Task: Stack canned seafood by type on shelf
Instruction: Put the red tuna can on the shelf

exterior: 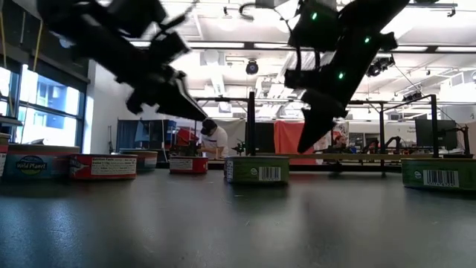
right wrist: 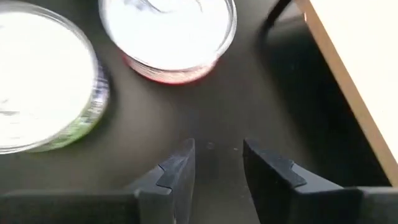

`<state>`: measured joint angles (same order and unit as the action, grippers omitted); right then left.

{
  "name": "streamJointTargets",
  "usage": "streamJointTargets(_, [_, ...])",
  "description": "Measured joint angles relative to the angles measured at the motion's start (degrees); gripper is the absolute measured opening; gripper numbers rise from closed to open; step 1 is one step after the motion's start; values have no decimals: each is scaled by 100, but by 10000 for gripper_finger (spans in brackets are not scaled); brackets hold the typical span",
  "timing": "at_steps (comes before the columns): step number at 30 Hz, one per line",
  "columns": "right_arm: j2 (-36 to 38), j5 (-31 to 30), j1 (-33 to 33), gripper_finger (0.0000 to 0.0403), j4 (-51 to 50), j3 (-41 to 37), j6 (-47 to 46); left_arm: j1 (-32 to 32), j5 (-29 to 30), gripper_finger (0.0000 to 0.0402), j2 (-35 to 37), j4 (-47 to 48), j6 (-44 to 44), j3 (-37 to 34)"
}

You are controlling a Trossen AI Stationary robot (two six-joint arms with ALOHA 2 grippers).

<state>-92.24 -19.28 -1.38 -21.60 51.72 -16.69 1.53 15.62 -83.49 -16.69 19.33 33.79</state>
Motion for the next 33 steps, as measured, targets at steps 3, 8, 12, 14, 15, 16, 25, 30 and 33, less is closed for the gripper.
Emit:
streamJointTargets(3, [124,-159,-238,126,97,0,4,-60,-93,75,-594,113,793,443])
streamJointTargets(8, [150,-270,-582,126,121,-4,0,-194,-110,116,-1403,199,1705,1008])
streamJointTargets(12, [150,-281,-841,126,235,-7,79,-286,-109,113,-1877,242,2086,1297])
streamJointTargets(14, [147,-309,-956,126,390,-7,215,-322,-108,100,-2046,272,2221,1376])
streamJointTargets(15, [130,-315,-1005,126,526,-7,313,-343,-105,91,-2119,351,2286,1415])
streamJointTargets(16, [121,-313,-1049,126,642,-7,426,-352,-88,81,-2178,365,2304,1471])
streamJointTargets(25, [89,-551,-1006,127,1264,-9,1538,-458,-332,6,-2356,413,2286,1693])
streamJointTargets(30, [14,-441,-847,127,1306,-9,2315,-428,-364,1,-2308,386,2285,1728])
streamJointTargets(33, [-139,-353,-769,127,1322,-9,2716,-419,-391,1,-2260,376,2227,1726])
